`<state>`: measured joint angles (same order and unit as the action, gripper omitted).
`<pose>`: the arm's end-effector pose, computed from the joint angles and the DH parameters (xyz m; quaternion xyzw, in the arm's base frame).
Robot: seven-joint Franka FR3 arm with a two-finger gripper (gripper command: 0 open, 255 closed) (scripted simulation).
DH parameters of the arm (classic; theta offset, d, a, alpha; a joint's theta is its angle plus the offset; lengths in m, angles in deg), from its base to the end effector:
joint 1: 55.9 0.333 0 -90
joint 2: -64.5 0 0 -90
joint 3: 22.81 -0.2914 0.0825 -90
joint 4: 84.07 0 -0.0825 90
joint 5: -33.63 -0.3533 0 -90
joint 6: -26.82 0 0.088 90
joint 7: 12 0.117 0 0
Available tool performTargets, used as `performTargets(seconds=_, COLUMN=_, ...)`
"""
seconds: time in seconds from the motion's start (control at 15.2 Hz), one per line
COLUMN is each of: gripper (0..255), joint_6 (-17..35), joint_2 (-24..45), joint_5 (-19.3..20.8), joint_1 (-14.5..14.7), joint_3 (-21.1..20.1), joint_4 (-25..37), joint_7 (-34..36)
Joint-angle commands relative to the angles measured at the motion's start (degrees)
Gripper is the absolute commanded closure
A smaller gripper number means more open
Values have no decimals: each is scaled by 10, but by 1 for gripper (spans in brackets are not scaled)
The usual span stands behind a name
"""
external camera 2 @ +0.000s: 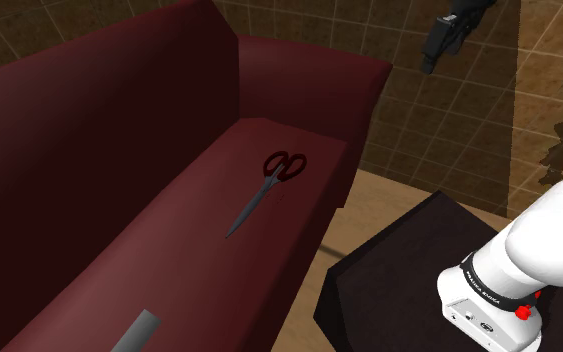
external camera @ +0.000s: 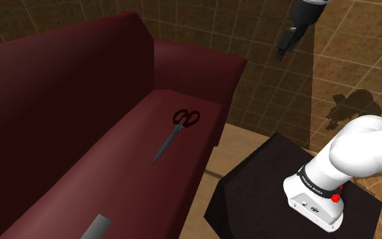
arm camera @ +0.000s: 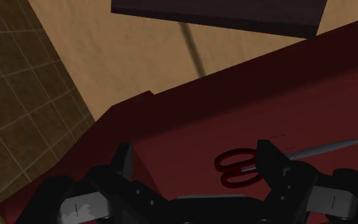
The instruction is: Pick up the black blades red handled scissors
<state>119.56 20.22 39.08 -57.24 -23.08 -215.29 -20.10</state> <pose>0.3031 -0.0159 0.5935 0.9957 0.0604 0.0464 0.0531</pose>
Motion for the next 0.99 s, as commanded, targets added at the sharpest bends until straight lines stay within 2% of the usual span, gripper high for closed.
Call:
performTargets(seconds=0.0, gripper=0, joint_6=0, joint_2=0, joint_5=0, joint_1=0, joint_3=0, joint_4=0, joint_7=0)
performTargets(seconds=0.46, gripper=0, joint_6=96, joint_2=7, joint_5=-59, joint_1=-6, joint_3=-65, joint_4=-97, joint_7=147)
performTargets(seconds=0.92, gripper=0, joint_6=212, joint_2=68, joint_5=-118, joint_1=-8, joint_3=-138, joint_4=-151, joint_7=292)
